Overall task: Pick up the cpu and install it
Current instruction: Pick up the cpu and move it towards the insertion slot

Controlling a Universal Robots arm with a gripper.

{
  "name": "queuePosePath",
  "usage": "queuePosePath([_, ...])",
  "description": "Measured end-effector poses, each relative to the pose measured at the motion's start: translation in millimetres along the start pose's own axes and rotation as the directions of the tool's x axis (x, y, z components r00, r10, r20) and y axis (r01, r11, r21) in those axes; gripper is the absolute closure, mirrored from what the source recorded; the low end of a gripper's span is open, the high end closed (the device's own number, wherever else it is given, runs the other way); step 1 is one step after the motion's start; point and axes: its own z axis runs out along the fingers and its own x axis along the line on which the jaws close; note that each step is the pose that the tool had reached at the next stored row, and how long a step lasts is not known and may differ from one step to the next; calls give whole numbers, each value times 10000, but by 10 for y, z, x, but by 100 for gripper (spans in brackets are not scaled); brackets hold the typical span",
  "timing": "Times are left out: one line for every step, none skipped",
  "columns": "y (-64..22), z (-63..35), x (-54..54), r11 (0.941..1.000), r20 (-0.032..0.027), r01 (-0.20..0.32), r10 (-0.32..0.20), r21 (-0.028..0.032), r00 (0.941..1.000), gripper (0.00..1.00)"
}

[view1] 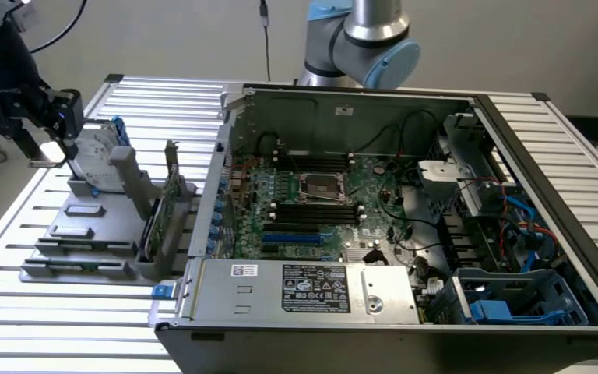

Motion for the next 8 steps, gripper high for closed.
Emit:
queuePosePath([6,-46,-27,10000,-2,0,0,1,10000,45])
queuePosePath([13,-93,-55,10000,-2,0,0,1,10000,45])
queuePosePath([19,-137,-84,10000,0,1,-1,0,10000,45])
queuePosePath([24,-181,-114,10000,-1,1,-1,0,10000,45])
queuePosePath([30,-230,-150,10000,0,0,0,0,10000,45])
queuePosePath([34,-276,-186,10000,0,0,0,-1,10000,45])
queuePosePath([37,-322,-226,10000,-2,-1,1,0,10000,45])
queuePosePath([39,-368,-270,10000,-7,-1,1,1,10000,45])
